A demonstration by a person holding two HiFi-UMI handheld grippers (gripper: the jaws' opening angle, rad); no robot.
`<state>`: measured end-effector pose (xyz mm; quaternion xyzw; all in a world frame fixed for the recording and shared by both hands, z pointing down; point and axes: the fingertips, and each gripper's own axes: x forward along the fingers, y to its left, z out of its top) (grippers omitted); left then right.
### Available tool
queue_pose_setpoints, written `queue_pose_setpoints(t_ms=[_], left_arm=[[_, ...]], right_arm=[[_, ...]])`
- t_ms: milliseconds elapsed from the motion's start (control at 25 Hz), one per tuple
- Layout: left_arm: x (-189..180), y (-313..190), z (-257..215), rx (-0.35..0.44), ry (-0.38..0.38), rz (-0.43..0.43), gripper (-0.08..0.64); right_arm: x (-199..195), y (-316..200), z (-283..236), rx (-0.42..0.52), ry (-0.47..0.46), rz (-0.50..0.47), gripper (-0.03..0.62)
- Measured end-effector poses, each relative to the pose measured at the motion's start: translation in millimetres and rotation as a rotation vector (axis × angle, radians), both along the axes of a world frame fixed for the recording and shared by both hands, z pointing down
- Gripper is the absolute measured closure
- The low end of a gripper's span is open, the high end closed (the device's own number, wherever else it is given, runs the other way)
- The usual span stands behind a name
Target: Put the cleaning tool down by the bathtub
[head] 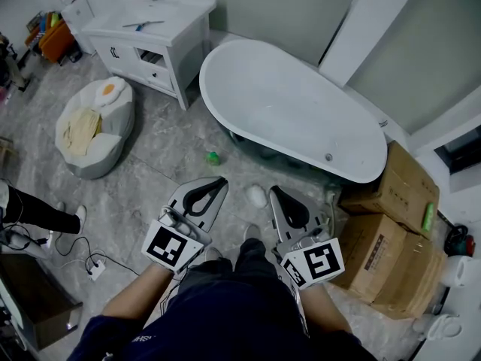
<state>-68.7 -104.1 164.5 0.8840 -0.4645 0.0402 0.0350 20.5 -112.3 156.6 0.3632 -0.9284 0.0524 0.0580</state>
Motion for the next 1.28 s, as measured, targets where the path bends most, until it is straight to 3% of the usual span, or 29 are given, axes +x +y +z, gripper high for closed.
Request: queue_pose_setpoints(t_ms=[1280], left_arm=[[-6,13,1,0.005,0.005,-0.019,0.526]], right_arm=[[-11,16,6,-0.018,0.015,-0.058,0.588]])
